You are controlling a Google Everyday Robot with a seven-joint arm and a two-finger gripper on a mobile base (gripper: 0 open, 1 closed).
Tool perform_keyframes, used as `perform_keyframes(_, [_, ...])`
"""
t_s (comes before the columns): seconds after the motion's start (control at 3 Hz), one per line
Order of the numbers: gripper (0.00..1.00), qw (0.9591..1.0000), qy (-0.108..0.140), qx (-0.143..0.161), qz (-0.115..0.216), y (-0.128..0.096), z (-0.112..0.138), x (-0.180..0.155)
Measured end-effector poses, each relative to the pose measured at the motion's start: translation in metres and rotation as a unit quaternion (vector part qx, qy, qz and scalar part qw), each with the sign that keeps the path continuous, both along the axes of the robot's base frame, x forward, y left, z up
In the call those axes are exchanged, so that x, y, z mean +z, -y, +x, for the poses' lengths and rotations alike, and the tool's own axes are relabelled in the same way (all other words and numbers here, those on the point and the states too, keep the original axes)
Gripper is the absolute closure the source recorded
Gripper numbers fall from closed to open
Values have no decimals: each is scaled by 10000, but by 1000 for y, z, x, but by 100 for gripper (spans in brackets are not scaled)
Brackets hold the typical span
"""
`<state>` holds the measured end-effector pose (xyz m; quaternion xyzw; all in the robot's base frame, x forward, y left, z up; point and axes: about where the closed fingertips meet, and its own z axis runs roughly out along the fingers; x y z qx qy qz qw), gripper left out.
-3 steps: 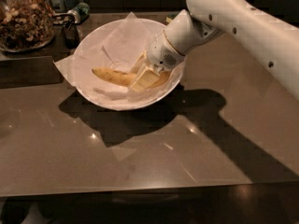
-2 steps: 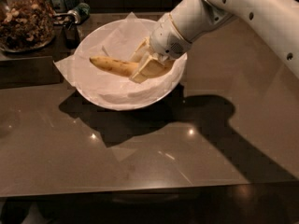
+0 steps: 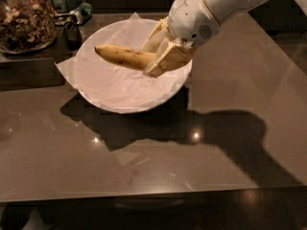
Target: Pick banana from white bowl
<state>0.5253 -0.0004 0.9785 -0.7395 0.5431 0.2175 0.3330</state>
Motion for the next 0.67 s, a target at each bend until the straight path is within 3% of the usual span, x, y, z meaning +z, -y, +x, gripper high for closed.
perform_keyframes(0.33, [100,9989,51,178,422,18,-16,13])
perform_keyframes(0.67, [100,9987,63,169,480,21,-18,16])
